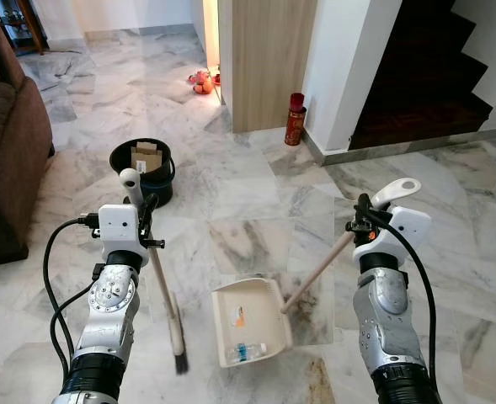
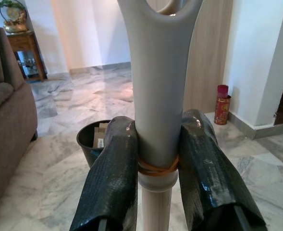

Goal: Sweep floor

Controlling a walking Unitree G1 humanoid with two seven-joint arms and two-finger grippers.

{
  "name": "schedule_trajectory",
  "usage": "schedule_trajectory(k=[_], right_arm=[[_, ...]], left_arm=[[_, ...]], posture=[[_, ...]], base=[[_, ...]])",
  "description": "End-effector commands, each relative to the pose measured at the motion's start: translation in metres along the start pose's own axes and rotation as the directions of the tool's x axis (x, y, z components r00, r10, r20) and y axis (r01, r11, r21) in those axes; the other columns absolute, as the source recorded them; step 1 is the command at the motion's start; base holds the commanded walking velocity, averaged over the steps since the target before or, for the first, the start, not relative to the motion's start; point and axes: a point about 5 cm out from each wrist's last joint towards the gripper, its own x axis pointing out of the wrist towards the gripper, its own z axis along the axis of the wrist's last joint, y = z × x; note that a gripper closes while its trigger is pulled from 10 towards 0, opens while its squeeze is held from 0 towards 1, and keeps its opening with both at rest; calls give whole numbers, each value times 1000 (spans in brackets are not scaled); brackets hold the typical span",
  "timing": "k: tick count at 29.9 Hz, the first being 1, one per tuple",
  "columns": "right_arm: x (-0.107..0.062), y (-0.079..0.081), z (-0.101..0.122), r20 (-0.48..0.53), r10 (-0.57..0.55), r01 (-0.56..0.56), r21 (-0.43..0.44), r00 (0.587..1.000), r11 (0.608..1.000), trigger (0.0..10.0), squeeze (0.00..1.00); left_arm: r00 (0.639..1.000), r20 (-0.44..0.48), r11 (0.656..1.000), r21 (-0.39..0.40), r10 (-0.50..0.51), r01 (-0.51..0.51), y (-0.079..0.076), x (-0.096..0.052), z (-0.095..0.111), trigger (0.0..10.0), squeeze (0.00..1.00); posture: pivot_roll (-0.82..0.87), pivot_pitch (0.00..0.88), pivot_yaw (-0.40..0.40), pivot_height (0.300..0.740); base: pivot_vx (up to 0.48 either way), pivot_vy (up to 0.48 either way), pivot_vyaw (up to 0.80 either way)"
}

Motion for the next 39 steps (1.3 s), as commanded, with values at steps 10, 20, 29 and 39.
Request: schedule_trajectory(k=[10, 20, 29, 39], right_arm=[[3, 6, 10, 44, 27, -27, 3, 999, 1000, 10000, 0], [2, 6, 9, 36, 30, -30, 1, 999, 1000, 10000, 0], [3, 7, 9, 36, 41, -41, 13, 999, 999, 10000, 0], [3, 8, 9, 28, 53, -53, 11, 998, 999, 10000, 0]], left_arm=[[999, 36, 1000, 14, 1, -2, 3, 4, 10, 10000, 0], [1000, 26, 1000, 18, 3, -3, 3, 5, 9, 10000, 0], [1000, 25, 1000, 17, 4, -5, 3, 4, 9, 10000, 0], [1000, 25, 1000, 14, 9, -9, 3, 4, 8, 10000, 0]], posture=[[-30, 56, -10, 740], [-27, 57, -5, 740], [-23, 52, -8, 740], [-27, 49, -13, 740]], base=[[0, 0, 318], [162, 0, 53], [276, 0, 492], [279, 0, 0]])
